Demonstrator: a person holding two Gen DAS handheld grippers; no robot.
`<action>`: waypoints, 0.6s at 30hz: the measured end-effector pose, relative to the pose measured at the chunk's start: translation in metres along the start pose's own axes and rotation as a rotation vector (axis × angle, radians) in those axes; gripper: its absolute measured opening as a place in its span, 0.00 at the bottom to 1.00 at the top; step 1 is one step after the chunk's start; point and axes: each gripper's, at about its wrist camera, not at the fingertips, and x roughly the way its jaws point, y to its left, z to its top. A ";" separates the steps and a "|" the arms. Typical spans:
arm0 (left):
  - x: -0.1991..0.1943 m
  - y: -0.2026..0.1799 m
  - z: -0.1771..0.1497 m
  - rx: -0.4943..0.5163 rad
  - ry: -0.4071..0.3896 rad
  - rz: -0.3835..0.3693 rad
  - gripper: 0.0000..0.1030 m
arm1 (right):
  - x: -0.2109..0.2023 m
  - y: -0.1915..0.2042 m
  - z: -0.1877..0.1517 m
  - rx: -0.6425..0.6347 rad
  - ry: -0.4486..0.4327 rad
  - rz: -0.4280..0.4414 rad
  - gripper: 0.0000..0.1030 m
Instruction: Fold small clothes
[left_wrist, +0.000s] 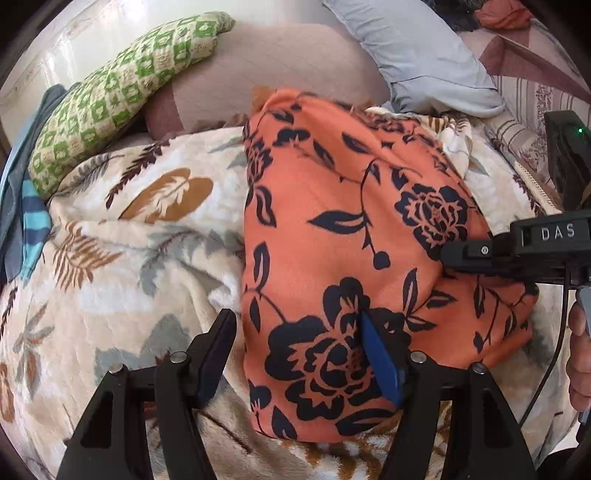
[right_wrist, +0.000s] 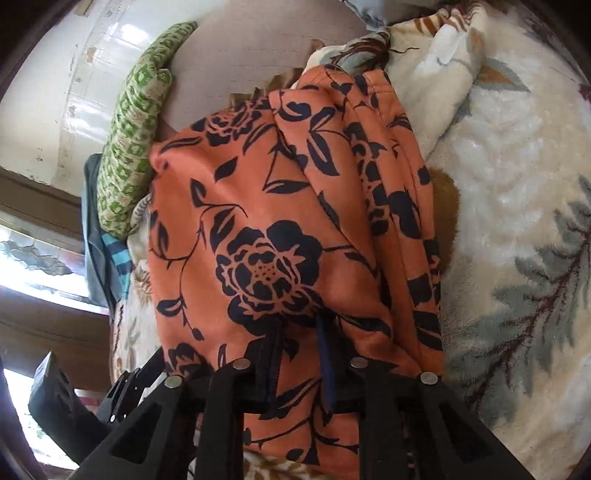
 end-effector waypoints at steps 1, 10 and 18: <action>-0.005 0.002 0.007 0.003 -0.017 0.001 0.68 | -0.002 0.002 0.000 -0.007 0.001 -0.001 0.20; 0.048 -0.002 0.109 0.044 -0.022 0.125 0.68 | 0.001 -0.003 0.002 -0.033 0.024 0.024 0.20; 0.128 -0.017 0.166 0.119 0.129 0.149 0.73 | 0.004 0.006 0.006 -0.051 0.030 0.002 0.20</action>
